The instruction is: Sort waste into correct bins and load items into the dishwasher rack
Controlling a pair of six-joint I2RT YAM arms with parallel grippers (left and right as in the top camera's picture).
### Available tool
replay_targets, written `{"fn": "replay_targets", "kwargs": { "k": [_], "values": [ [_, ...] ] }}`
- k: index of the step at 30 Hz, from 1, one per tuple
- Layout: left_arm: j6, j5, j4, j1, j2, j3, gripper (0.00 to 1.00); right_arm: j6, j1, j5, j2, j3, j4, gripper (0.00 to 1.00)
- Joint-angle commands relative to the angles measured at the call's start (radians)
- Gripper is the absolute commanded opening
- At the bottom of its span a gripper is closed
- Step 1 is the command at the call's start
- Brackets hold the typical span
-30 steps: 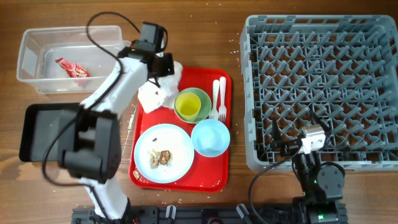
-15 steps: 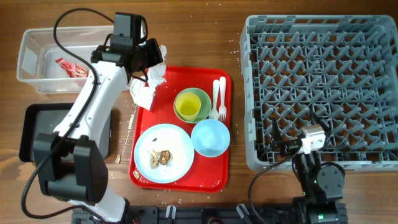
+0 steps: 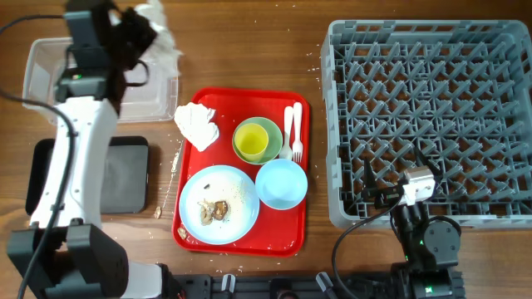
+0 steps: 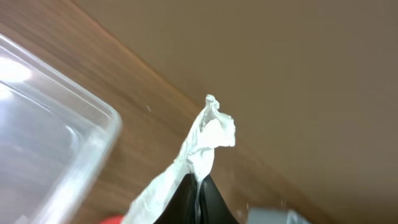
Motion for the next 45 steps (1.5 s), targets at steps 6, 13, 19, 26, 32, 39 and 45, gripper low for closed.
{"fn": "replay_targets", "kwargs": {
  "k": [6,13,19,26,32,39,45],
  "values": [
    [-0.032,-0.160,-0.034,0.165,0.080,0.001,0.22,-0.010,-0.005,0.012,0.003,-0.001,0.003,1.00],
    [-0.031,-0.031,-0.042,0.184,0.101,0.001,0.77,-0.010,-0.005,0.012,0.003,-0.001,0.003,1.00],
    [0.010,0.356,-0.051,0.165,0.060,0.001,0.71,-0.009,-0.005,0.012,0.003,-0.001,0.003,1.00],
    [0.230,0.480,-0.326,0.011,0.059,0.001,0.67,-0.010,-0.005,0.012,0.003,-0.001,0.003,1.00],
    [0.114,-0.170,-0.579,-0.284,0.082,-0.001,0.60,-0.010,-0.005,0.012,0.003,-0.001,0.003,1.00],
    [0.093,-0.365,-0.593,-0.366,0.196,-0.002,0.60,-0.010,-0.005,0.012,0.003,-0.001,0.003,1.00],
    [0.130,-0.368,-0.592,-0.364,0.321,-0.002,0.60,-0.009,-0.005,0.012,0.003,-0.001,0.003,1.00]
  ]
}}
